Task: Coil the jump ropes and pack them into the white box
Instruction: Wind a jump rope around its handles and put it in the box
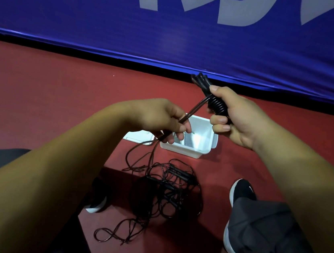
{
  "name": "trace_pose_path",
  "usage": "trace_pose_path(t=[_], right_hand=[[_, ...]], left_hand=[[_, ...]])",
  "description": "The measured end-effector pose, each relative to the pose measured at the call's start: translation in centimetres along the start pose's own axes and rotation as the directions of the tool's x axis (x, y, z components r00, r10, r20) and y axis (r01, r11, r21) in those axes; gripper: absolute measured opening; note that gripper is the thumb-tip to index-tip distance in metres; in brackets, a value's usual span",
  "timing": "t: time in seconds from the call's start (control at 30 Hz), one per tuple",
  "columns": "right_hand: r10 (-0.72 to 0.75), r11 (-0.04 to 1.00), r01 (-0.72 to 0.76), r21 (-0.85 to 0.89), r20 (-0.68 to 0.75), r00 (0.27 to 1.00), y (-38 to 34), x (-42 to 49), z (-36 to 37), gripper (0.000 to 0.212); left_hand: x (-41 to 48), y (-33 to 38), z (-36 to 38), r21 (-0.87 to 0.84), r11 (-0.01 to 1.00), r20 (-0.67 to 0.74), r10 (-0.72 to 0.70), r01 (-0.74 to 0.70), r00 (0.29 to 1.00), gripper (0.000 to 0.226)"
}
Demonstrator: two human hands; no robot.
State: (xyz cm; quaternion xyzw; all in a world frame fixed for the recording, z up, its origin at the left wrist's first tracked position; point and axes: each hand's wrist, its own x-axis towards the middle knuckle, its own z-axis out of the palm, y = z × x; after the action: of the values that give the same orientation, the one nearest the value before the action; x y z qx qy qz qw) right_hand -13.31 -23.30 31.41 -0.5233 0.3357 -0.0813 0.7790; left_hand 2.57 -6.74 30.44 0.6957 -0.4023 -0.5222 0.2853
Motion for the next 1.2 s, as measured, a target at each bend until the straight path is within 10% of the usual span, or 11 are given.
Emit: trace_pose_path(t=[0.6, 1.2], right_hand=[[-0.001, 1.0, 0.002, -0.021, 0.018, 1.0, -0.7, -0.3, -0.6, 0.019], [-0.099, 0.965, 0.104, -0.241, 0.033, 0.995, -0.2, -0.2, 0.2, 0.024]], left_hand=[[1.8, 1.3, 1.4, -0.539, 0.833, -0.074, 0.097, -0.122, 0.992, 0.051], [2.1, 1.2, 3.3, -0.756, 0.634, -0.195, 0.024, -0.166, 0.981, 0.021]])
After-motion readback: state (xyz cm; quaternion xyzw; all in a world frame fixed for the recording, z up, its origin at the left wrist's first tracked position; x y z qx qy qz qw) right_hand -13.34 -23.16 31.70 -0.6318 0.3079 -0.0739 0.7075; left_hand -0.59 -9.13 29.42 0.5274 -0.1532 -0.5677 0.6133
